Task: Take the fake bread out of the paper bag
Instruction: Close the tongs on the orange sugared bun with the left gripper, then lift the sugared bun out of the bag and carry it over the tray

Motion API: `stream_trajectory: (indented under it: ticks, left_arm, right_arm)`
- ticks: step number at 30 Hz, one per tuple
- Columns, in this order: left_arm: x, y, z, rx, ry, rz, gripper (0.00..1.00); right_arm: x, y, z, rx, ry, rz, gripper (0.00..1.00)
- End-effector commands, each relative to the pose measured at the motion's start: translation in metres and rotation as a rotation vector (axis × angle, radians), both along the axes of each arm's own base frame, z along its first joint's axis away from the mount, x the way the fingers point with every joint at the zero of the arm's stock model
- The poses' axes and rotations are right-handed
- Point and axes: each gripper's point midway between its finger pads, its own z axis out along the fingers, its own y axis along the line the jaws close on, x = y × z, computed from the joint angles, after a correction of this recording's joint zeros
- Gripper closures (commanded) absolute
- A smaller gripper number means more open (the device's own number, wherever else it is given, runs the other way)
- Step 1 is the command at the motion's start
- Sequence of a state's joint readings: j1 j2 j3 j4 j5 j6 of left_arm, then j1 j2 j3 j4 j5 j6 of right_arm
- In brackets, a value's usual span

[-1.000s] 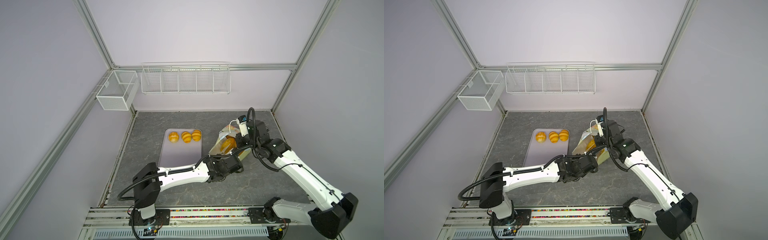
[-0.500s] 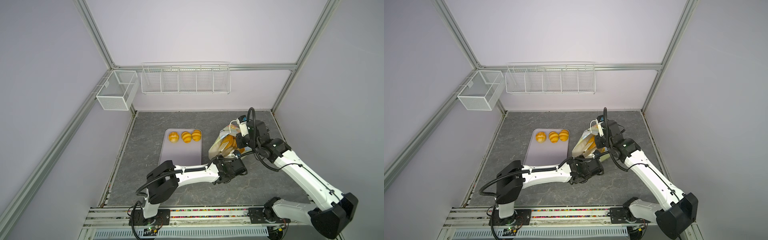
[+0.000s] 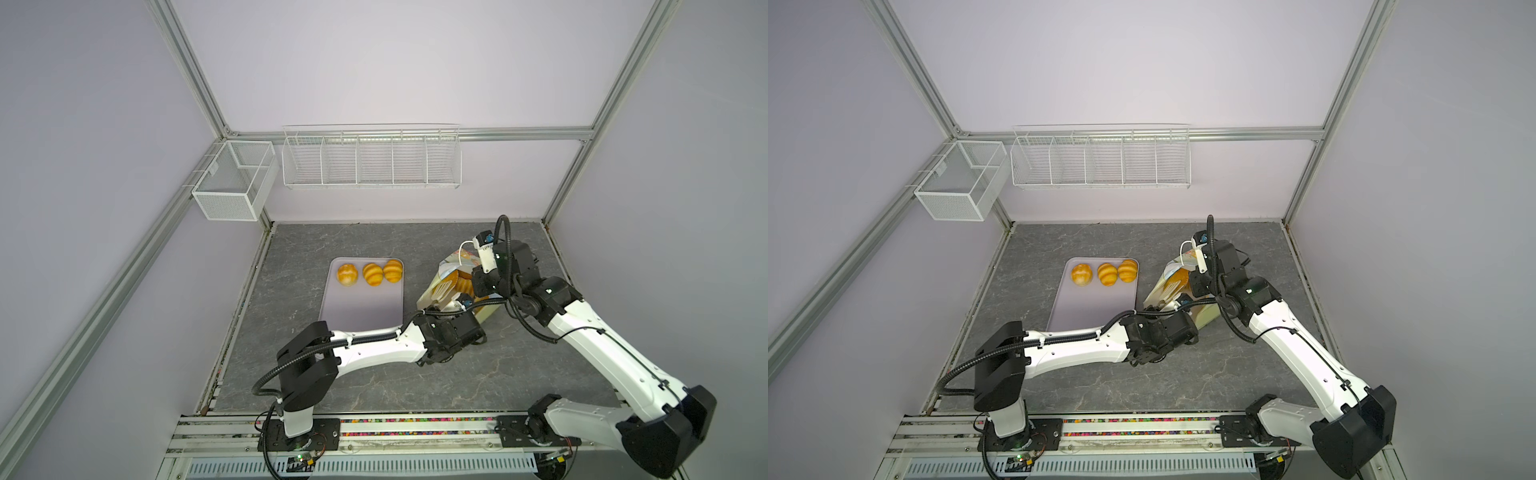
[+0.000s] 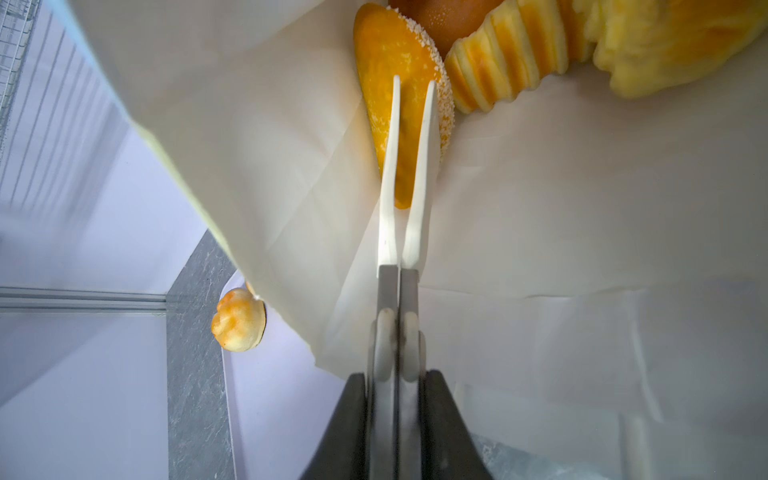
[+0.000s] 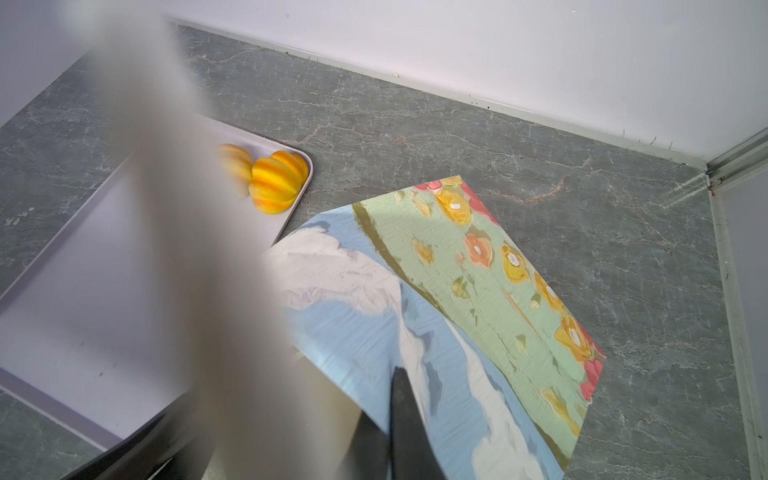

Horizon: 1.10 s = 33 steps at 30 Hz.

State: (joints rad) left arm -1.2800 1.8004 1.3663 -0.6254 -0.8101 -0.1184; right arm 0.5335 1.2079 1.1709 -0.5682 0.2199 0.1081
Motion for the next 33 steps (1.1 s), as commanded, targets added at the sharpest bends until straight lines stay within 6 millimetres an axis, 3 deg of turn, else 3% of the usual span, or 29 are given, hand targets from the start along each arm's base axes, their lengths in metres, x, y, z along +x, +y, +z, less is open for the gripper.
stream_trajectory:
  ticks: [1,12,17,33]
  left_arm:
    - [-0.002,0.0,0.026,-0.106,-0.002,-0.016,1.0]
    - [-0.029,0.009,0.051,-0.234,0.102,-0.133,1.0]
    - [-0.04,0.018,0.053,-0.216,0.141,-0.15,1.0]
    - [-0.055,0.039,0.098,-0.353,0.157,-0.181,1.0]
  right_arm:
    - [-0.003,-0.001,0.0,0.002,0.006,-0.003,0.93]
    - [0.002,0.0,-0.006,-0.005,0.018,-0.018,0.93]
    - [0.006,0.002,-0.007,-0.004,0.026,-0.028,0.93]
    - [0.017,0.005,-0.005,-0.004,0.025,-0.044,0.93]
